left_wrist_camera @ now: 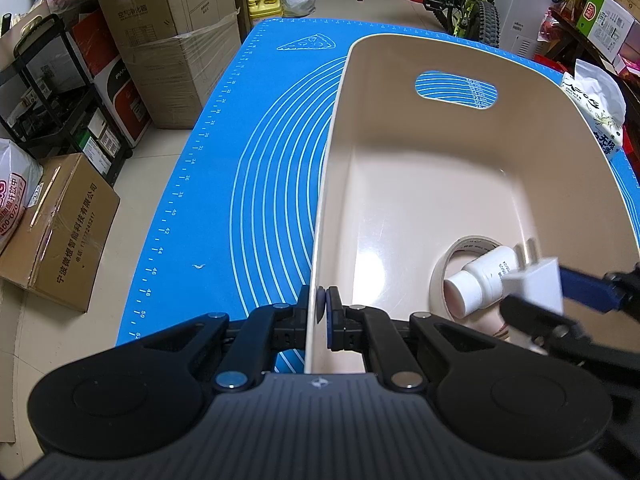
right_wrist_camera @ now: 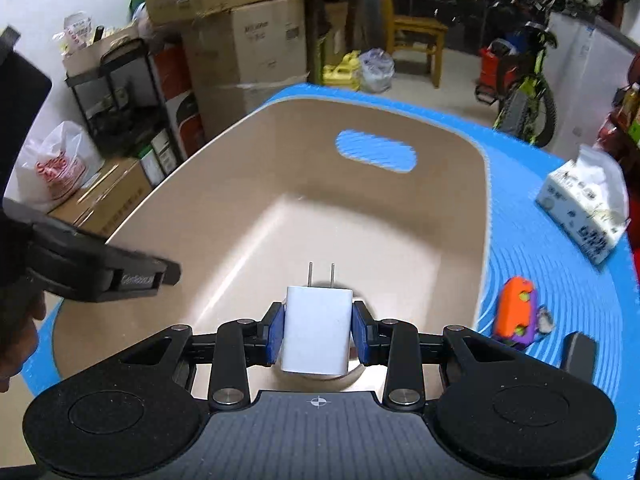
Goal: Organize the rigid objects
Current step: 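Grasp the white charger with the right gripper and drop it into the basket, then move the right gripper to the black marker and grasp it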
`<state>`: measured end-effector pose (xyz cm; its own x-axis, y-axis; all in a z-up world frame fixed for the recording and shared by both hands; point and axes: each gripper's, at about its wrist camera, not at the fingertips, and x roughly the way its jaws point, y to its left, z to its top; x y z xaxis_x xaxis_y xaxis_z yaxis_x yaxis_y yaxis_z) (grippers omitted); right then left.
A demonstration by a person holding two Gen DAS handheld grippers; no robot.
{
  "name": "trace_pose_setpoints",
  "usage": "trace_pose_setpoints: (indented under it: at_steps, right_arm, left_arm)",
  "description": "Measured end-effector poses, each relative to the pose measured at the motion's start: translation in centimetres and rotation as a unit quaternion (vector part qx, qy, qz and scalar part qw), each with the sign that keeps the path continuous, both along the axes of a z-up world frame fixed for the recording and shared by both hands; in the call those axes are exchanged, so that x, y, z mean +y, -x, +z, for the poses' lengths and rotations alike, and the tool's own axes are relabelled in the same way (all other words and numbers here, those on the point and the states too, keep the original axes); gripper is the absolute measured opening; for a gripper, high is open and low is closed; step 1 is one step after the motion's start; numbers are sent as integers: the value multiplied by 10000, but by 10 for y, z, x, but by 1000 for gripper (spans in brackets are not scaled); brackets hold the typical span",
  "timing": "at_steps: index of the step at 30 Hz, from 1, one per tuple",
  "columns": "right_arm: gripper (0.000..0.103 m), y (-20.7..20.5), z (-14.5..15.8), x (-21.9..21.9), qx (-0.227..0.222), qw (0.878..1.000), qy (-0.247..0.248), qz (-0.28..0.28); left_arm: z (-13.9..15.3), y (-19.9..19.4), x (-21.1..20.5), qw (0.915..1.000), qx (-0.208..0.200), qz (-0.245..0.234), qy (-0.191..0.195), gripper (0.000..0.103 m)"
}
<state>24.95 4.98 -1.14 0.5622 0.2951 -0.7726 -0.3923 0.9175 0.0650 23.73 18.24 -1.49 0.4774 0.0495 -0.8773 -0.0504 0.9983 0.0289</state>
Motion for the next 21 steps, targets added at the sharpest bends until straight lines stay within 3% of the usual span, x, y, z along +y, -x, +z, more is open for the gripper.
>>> trace_pose_setpoints:
  at_steps: [5, 11, 21]
  right_arm:
    - [44, 3, -7, 7, 29, 9997, 209, 128]
    - [53, 4, 2, -4, 52, 9997, -198, 93]
    - [57, 12, 44, -57, -562, 9960, -494, -480]
  left_arm:
    - [0, 0, 1, 10000, 2, -1, 3, 8]
    - [0, -1, 0, 10000, 1, -3, -3, 8]
    - [1, -1, 0, 10000, 5, -3, -4, 8]
